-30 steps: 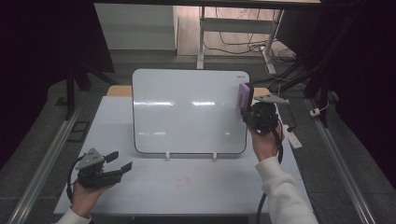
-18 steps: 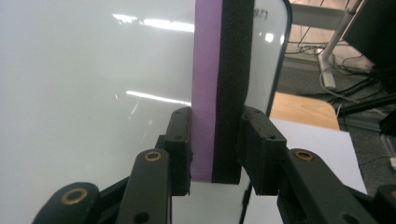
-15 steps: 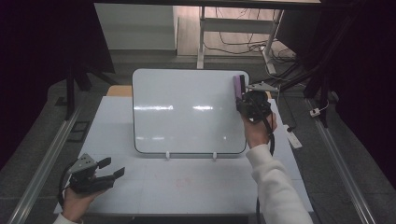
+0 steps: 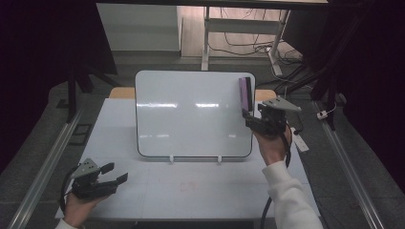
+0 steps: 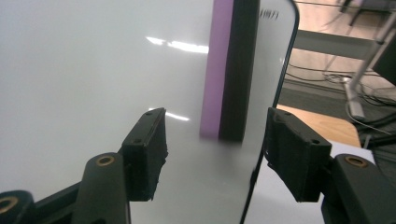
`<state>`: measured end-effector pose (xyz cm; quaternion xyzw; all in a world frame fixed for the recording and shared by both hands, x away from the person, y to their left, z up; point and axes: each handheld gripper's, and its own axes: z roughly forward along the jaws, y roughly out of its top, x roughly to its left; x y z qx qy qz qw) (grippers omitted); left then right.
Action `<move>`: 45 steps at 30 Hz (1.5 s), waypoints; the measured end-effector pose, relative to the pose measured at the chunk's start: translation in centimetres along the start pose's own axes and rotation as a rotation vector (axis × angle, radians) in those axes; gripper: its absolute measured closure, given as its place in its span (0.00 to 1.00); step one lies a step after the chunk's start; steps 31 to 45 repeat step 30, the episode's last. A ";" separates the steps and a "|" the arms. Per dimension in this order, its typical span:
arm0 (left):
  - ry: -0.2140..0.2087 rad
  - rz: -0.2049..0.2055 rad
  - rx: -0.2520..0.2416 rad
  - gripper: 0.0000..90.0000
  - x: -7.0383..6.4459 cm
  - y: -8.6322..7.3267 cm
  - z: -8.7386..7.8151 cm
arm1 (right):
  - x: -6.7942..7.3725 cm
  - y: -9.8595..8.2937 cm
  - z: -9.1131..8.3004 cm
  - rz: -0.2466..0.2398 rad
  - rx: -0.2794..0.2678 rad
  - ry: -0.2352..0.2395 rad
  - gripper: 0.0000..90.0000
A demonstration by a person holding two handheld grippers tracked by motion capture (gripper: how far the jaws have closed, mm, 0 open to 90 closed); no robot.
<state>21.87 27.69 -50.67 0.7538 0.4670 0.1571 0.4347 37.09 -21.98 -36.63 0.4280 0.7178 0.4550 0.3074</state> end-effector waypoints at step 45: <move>-0.048 0.024 0.046 0.28 -0.3 0.2 1.1 | -2.5 -14.7 -4.3 -0.099 0.054 0.268 0.41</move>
